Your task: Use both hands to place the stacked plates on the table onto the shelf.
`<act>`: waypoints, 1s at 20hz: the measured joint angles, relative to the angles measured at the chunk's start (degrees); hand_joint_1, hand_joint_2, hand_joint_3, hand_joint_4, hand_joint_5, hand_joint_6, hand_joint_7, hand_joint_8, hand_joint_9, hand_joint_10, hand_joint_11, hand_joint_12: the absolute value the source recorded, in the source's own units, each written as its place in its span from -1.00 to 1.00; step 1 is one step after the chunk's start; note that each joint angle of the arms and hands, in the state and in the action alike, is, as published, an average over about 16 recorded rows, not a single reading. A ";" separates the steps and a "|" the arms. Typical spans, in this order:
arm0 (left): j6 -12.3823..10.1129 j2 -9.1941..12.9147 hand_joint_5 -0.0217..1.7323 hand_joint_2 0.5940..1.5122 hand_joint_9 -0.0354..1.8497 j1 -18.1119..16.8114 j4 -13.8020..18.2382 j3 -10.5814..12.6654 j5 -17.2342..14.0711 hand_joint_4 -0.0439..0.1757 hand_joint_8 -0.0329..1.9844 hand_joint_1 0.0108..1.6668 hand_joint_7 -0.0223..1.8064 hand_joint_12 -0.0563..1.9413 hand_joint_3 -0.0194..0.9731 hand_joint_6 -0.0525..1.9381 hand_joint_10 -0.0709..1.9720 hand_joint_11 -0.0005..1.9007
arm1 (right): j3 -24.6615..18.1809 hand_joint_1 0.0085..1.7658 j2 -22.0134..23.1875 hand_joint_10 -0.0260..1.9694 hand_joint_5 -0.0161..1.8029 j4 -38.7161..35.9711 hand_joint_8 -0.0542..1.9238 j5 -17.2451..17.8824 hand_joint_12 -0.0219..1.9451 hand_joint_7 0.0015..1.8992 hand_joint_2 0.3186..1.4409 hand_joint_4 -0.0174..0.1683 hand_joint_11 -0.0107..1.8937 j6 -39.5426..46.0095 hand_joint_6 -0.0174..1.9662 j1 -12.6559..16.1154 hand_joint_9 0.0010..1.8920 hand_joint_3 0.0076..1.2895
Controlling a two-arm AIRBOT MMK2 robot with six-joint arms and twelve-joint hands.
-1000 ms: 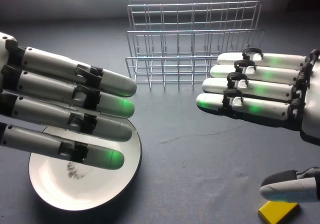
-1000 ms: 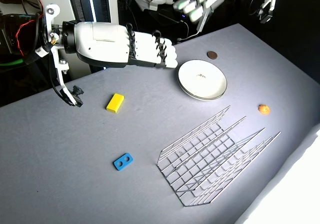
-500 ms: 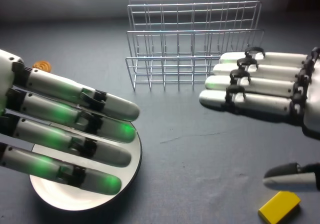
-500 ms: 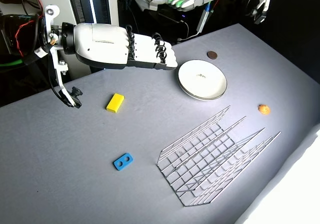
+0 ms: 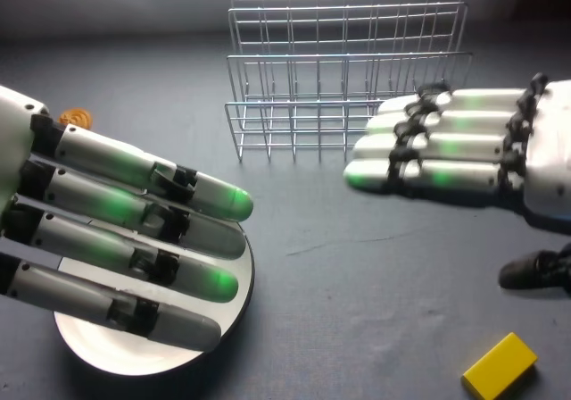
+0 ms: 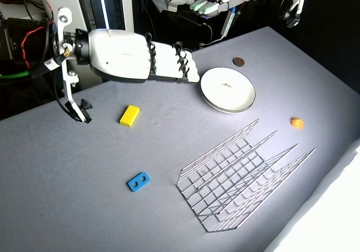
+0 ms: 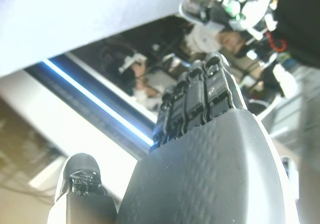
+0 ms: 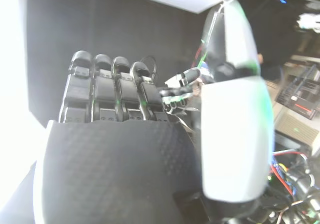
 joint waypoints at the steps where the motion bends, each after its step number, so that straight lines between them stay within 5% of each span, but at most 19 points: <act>1: -0.24 0.00 -0.95 0.00 -0.94 0.06 0.29 -0.13 0.35 -0.62 -0.98 -0.99 -0.95 -0.96 -0.88 -0.95 -0.93 -0.98 | 0.05 0.02 -0.06 -0.97 -0.96 -0.46 -0.93 -0.62 -0.88 -0.98 0.29 -0.84 -0.97 0.39 -0.96 0.34 -0.98 -0.97; 7: -1.27 -0.02 -0.95 0.01 -0.95 1.89 1.82 -0.22 3.85 -0.63 -0.98 -0.99 -0.95 -0.96 -0.89 -0.95 -0.93 -0.98 | 0.05 0.33 -1.06 -0.97 -0.96 -0.94 -0.93 -4.85 -0.77 -0.98 0.16 -0.82 -0.97 0.99 -0.96 2.72 -0.98 -0.97; 20: 0.62 -1.43 -0.95 0.03 -0.94 13.68 2.31 6.07 9.84 -0.63 -0.98 -0.99 -0.96 -0.96 -0.89 -0.95 -0.93 -0.98 | 0.10 0.28 -4.01 -0.97 -0.93 1.36 -0.93 -16.62 -0.51 -0.98 0.15 -0.77 -0.97 -0.15 -0.96 10.93 -0.98 -0.97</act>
